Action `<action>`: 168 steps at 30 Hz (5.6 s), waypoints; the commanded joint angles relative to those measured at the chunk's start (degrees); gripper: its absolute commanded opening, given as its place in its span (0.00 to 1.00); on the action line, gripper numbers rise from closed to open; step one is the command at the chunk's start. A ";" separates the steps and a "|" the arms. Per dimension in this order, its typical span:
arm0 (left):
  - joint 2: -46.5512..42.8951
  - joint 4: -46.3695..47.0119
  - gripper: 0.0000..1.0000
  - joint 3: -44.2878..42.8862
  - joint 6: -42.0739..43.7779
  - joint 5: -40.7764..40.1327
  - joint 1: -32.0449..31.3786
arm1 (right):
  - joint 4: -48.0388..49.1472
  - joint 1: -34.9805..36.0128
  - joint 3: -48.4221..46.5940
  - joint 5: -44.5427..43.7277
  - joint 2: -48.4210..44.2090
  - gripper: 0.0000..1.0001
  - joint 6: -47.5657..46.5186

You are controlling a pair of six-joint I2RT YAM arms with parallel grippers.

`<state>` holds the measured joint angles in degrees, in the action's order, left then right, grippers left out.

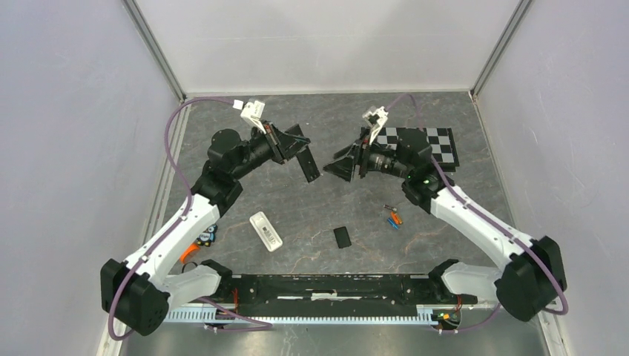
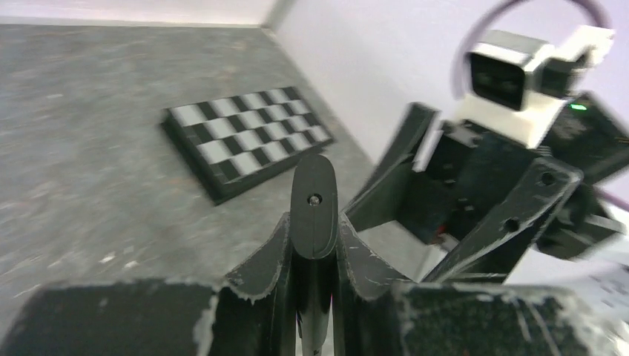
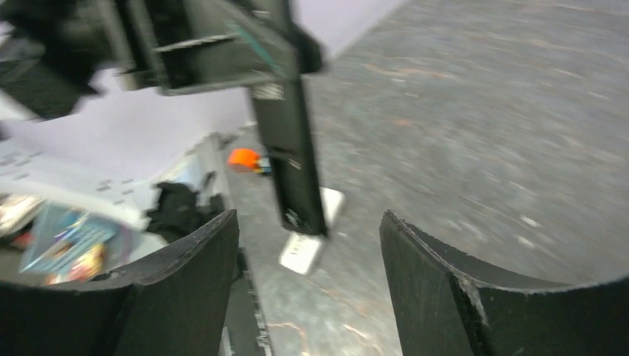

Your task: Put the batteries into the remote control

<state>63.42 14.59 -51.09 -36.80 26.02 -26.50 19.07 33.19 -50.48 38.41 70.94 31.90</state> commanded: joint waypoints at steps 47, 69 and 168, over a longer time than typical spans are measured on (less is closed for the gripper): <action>-0.17 -8.53 0.02 0.45 10.56 -9.33 0.13 | -50.72 -4.03 7.80 -48.43 7.70 0.32 -17.63; 0.92 -8.44 0.02 -0.55 10.01 -8.96 0.16 | -46.76 -4.27 9.94 -48.88 11.81 0.24 -17.83; 12.70 31.64 0.02 2.14 -34.65 1.71 0.13 | -22.60 5.74 -14.45 -20.83 -5.96 0.45 -15.18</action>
<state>77.14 44.03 -46.59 -73.03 27.16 -26.37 -3.07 39.00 -61.21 19.07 65.52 14.94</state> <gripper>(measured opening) 0.222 0.396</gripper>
